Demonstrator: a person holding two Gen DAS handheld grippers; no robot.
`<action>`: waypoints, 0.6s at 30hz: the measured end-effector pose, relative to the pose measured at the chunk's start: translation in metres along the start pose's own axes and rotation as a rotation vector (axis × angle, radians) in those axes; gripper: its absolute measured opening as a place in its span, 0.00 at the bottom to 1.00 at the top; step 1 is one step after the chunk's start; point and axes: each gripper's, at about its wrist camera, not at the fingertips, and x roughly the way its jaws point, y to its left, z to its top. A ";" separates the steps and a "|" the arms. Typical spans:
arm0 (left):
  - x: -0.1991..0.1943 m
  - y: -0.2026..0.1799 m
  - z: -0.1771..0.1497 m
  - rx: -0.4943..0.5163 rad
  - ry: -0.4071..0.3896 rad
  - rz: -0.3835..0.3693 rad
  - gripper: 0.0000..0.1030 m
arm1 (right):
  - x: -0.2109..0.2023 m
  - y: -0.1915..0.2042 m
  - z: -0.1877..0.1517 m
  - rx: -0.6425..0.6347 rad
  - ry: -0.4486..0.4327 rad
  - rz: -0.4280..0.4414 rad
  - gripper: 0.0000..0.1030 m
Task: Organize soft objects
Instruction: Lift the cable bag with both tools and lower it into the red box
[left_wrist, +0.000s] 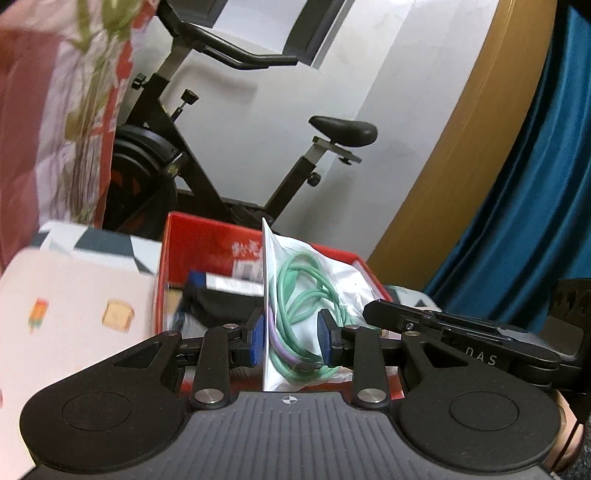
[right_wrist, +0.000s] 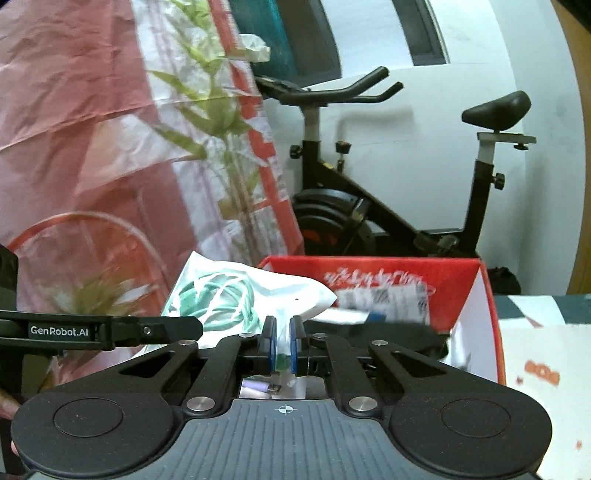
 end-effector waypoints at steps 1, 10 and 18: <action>0.007 0.001 0.006 0.012 0.005 0.007 0.31 | 0.009 -0.005 0.003 0.007 0.003 -0.011 0.06; 0.080 0.012 0.023 0.014 0.138 0.066 0.33 | 0.067 -0.043 -0.009 0.032 0.120 -0.126 0.06; 0.107 0.013 0.005 0.051 0.246 0.132 0.36 | 0.090 -0.050 -0.025 0.024 0.249 -0.183 0.06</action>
